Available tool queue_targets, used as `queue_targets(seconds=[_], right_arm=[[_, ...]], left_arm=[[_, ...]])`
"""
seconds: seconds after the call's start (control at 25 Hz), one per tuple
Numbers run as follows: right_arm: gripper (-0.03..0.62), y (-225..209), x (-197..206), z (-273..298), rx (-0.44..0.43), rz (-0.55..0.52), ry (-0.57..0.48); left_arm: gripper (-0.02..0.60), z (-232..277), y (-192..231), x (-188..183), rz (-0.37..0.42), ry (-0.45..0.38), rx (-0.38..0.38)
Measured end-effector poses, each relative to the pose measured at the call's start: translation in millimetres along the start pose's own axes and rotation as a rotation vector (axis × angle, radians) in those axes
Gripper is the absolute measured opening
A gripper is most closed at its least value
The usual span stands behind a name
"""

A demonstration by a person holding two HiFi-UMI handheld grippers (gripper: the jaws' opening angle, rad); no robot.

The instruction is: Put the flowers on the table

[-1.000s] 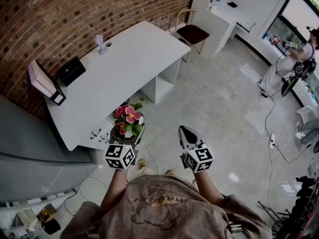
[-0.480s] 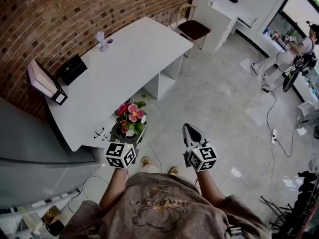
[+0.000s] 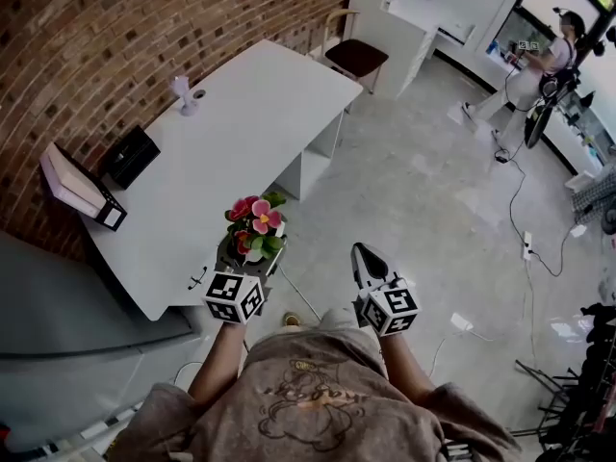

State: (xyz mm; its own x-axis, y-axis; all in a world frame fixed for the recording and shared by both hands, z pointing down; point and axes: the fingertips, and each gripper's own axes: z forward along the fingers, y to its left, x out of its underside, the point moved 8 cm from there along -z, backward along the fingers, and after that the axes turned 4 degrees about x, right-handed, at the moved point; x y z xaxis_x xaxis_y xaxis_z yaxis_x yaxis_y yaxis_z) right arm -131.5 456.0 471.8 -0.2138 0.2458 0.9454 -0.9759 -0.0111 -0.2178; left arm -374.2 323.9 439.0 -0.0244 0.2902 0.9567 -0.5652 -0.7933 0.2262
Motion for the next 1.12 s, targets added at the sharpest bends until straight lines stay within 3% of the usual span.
queue_targets(seconds=[0.68,1.12], right_arm=[[0.005,-24,-12,53,0.015,0.009,-0.024],[0.005,-86,-48,117,-0.010,0.009,-0.018]], left_arm=[[0.368,67,34,-17,0.011,-0.014,0.034],[0.368,152,49,-52,0.002,-0.020,0.025]])
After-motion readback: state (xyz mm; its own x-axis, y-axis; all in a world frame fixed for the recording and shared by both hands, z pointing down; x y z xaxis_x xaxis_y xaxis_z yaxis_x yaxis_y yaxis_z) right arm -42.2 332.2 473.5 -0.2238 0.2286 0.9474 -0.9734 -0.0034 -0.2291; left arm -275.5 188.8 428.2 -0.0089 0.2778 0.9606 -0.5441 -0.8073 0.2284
